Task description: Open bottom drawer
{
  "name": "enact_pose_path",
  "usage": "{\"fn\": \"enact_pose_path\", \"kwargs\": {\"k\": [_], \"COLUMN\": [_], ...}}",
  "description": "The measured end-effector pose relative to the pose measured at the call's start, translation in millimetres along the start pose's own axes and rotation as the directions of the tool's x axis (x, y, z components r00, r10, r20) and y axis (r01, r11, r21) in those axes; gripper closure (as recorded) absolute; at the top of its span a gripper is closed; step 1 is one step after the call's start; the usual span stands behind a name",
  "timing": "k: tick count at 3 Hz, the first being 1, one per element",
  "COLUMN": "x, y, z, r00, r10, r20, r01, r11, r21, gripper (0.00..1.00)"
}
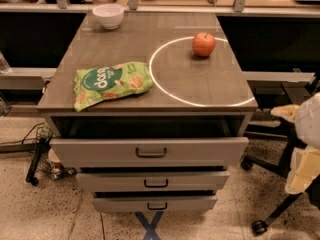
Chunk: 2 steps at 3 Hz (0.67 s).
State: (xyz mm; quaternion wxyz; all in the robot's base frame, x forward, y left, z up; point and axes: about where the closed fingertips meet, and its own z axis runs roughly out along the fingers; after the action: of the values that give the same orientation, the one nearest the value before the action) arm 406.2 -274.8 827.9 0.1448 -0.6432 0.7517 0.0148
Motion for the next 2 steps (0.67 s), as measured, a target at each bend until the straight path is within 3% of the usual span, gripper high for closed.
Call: {"fn": "enact_pose_path", "kwargs": {"k": [1, 2], "x": [26.4, 30.4], "y": [5.5, 7.2], "z": [51.0, 63.2], "r00": [1.000, 1.000], "r10": [0.016, 0.022], "r20": [0.003, 0.014], "r01": [-0.016, -0.021], "r11": [0.9978, 0.9967], "r21": [-0.064, -0.078], "gripper": [0.00, 0.00]}}
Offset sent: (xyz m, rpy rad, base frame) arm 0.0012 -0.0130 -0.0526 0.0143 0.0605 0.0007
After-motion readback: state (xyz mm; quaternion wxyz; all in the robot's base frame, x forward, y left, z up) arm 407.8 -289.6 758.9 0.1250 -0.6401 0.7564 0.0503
